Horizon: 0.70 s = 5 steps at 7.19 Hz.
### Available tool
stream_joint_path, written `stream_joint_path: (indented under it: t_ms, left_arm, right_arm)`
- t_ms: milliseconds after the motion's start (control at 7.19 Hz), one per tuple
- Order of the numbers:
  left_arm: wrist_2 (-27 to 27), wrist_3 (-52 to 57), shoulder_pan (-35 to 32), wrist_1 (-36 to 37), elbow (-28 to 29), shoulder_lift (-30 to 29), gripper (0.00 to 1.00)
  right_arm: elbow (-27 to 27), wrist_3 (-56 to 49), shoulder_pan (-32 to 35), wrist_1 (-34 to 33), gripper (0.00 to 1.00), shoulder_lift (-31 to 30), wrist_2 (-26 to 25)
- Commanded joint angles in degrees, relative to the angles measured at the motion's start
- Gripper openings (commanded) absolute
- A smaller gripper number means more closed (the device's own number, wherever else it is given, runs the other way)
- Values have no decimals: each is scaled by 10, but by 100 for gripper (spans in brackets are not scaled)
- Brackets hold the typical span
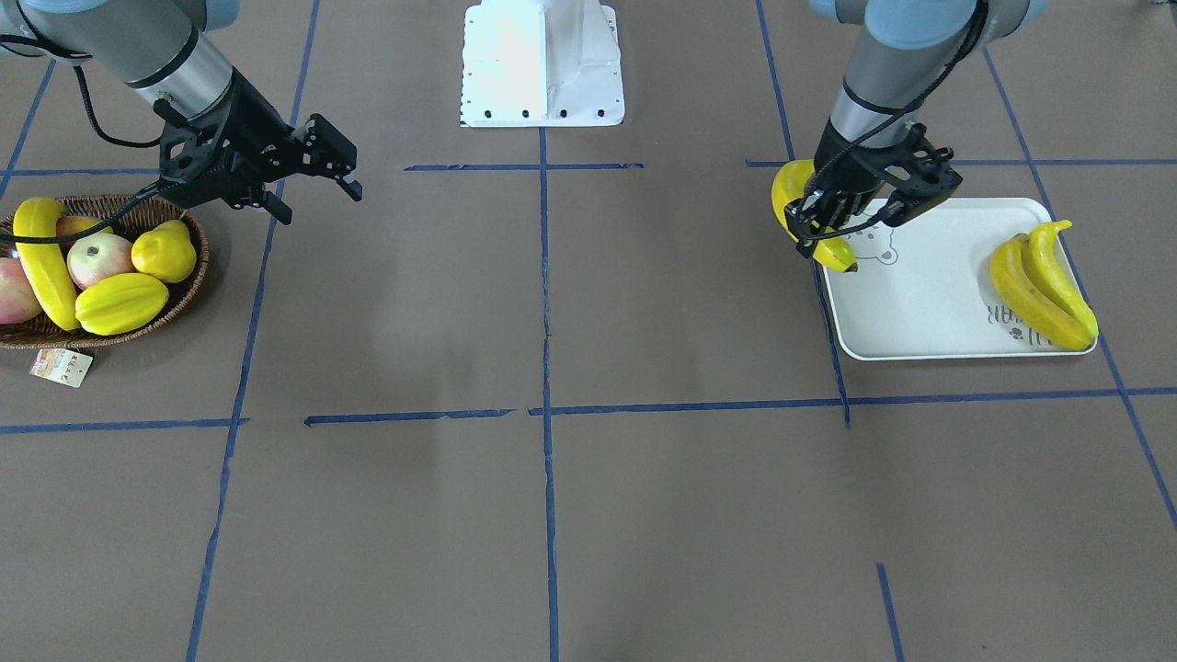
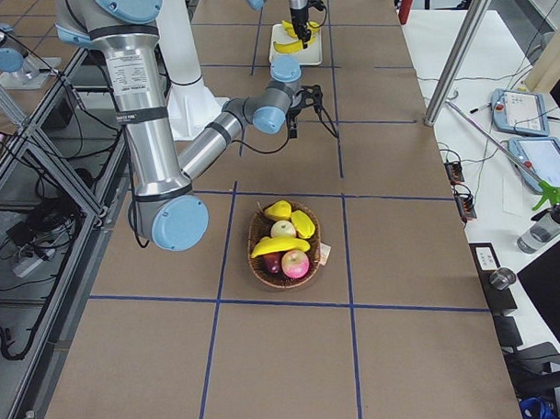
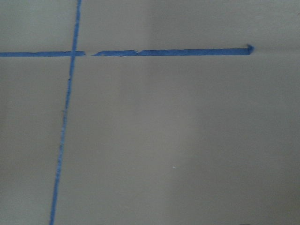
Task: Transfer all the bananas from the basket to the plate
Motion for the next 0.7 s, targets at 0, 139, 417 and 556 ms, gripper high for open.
stream_joint_path:
  t_ms: [0,139,417,556]
  left_arm:
    - [-2,84,-57,-9,-3,88,0]
    - [-2,83,-70,-37,-1,117,0]
    - [-5,-13,-107,-145,47,150,0]
    - [-5,-74,-108,-216,84,160,0]
  right_arm:
    - [15,-172,44,-131,100,-7,4]
    - [24,-196,52,-149,100,-17,4]
    - [27,-248,69,-157,100,-41,4]
    - [27,-263,76,-157,100,-49,4]
